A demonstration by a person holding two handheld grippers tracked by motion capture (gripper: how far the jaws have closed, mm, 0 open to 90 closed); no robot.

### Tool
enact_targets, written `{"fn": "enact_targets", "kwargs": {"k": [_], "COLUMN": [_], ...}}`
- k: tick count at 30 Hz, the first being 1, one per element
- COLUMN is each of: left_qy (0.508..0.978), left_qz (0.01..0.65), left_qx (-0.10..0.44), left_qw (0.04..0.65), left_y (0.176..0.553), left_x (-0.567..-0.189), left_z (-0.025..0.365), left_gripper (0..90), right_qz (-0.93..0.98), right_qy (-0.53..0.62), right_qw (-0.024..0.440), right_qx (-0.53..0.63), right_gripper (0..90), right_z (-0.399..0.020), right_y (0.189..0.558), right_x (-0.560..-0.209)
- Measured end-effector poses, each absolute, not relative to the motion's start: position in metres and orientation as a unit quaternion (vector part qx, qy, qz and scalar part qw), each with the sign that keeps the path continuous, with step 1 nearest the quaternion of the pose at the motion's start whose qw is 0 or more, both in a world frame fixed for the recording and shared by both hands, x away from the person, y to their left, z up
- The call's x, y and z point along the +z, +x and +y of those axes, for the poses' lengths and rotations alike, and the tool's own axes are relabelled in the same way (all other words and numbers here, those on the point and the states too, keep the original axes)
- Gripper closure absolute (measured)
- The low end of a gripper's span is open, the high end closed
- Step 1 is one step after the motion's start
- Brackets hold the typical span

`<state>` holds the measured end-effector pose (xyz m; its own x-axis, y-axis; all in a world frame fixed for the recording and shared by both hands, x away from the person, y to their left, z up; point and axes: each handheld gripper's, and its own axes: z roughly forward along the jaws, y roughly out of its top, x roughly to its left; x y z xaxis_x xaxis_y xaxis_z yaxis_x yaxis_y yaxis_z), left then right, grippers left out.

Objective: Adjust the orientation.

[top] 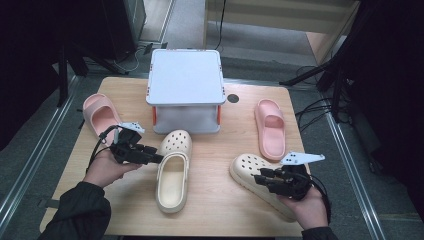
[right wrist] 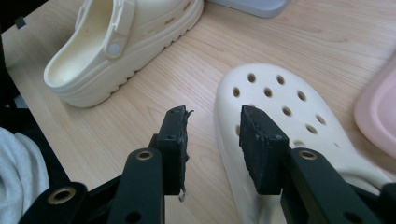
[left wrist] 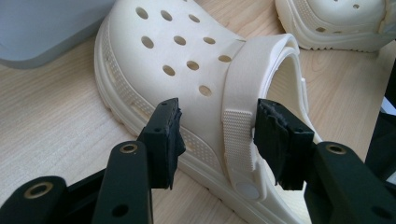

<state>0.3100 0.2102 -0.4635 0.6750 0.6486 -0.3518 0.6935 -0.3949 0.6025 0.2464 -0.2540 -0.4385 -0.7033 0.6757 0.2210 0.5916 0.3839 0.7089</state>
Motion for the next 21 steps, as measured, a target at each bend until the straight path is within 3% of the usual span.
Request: {"fn": "enact_targets", "kwargs": {"k": [13,21], "left_qy": [0.833,0.833], "left_qz": [0.404,0.404], "left_qx": [-0.028,-0.026], "left_qw": [0.377,0.377], "left_y": [0.311,0.31], "left_x": [-0.463,-0.463], "left_z": [0.211,0.211], "left_gripper": [50.8,50.7], "right_qz": [0.827,0.848], "right_qy": [0.415,0.407], "right_qw": [0.067,0.054], "right_qx": [0.373,0.335], "right_gripper": [60.1,59.2], "right_z": [-0.288,-0.275], "right_y": [0.234,0.241], "right_x": [-0.451,-0.469]}}
